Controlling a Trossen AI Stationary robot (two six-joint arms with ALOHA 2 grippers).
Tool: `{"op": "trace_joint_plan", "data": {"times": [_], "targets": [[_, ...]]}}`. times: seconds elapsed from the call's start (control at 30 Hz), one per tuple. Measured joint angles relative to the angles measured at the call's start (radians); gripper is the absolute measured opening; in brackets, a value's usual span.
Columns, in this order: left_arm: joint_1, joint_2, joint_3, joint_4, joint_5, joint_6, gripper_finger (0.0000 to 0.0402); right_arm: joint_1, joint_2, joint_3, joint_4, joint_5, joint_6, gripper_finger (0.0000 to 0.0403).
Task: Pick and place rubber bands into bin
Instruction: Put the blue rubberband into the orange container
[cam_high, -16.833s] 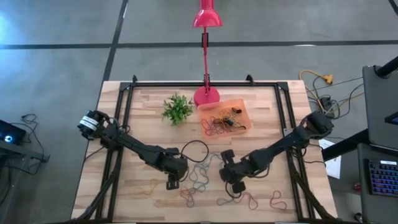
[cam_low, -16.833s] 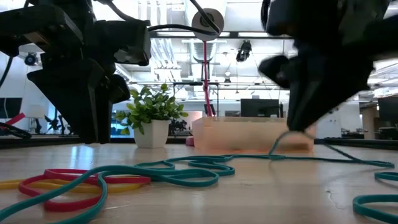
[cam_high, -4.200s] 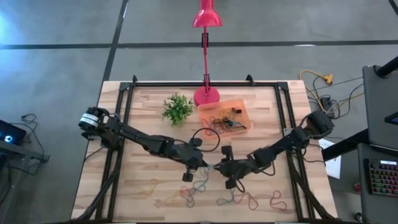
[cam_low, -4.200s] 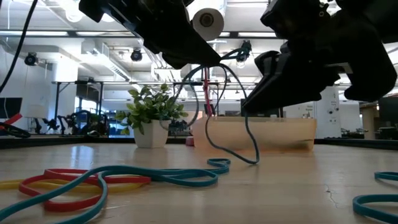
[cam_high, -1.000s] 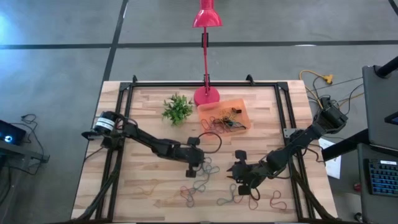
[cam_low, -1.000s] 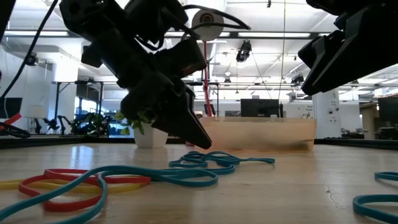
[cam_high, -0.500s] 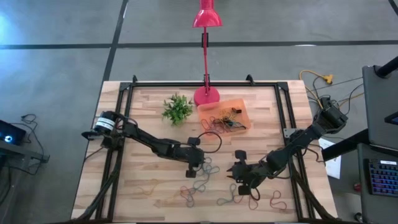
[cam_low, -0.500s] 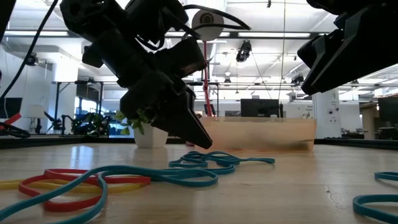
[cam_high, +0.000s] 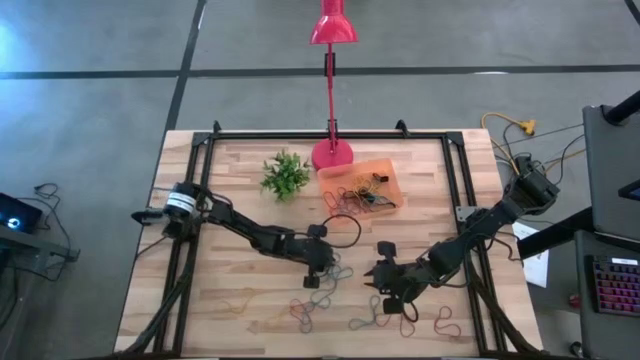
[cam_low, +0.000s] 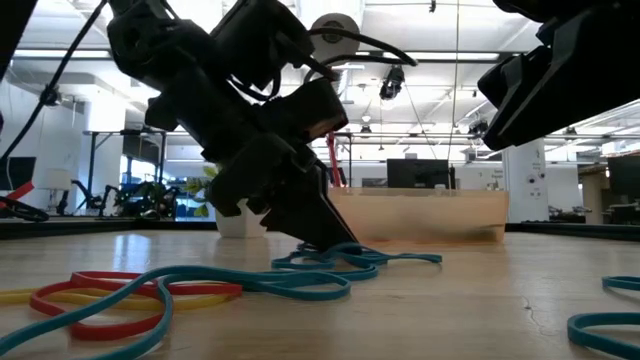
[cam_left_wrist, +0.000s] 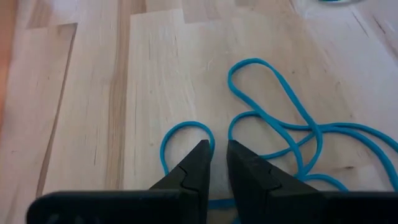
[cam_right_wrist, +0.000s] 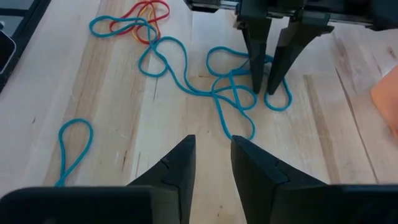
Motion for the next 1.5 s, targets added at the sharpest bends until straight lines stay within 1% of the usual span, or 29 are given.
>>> {"op": "trace_joint_plan", "data": {"times": [0.13, 0.23, 0.3, 0.57, 0.67, 0.83, 1.03, 1.3, 1.4, 1.5], "targets": [[0.007, 0.000, -0.001, -0.003, 0.007, 0.000, 0.0034, 0.000, 0.000, 0.000, 0.000, 0.000, 0.009, 0.0087], [0.014, -0.001, -0.002, -0.012, 0.015, 0.000, 0.0011, 0.000, 0.000, 0.000, 0.000, 0.000, 0.025, 0.0081], [0.017, -0.001, -0.005, -0.016, 0.014, 0.000, 0.0004, 0.000, 0.000, 0.000, 0.000, -0.001, 0.026, 0.0079], [0.018, -0.026, -0.004, -0.035, -0.006, 0.000, 0.0000, 0.005, 0.000, -0.002, 0.001, -0.001, 0.026, 0.0080], [0.020, -0.055, -0.003, -0.056, -0.019, 0.004, 0.0000, 0.005, 0.000, -0.002, 0.000, -0.002, 0.026, 0.0082], [0.020, -0.128, -0.001, -0.031, -0.014, 0.010, 0.0000, 0.005, 0.000, -0.002, 0.000, -0.002, 0.025, 0.0077], [0.018, -0.183, -0.002, -0.028, -0.008, 0.027, 0.0000, 0.005, 0.001, -0.002, -0.002, -0.004, 0.025, 0.0072], [0.018, -0.182, -0.008, -0.161, 0.003, 0.025, 0.0000, 0.005, 0.001, -0.002, -0.002, -0.004, 0.024, 0.0083], [0.017, -0.182, -0.011, -0.179, 0.009, 0.002, 0.0000, 0.005, 0.001, -0.002, -0.001, -0.004, 0.021, 0.0087], [0.017, -0.182, -0.012, -0.184, 0.035, 0.000, 0.0000, 0.005, 0.001, -0.002, -0.001, -0.003, 0.021, 0.0091]]}}
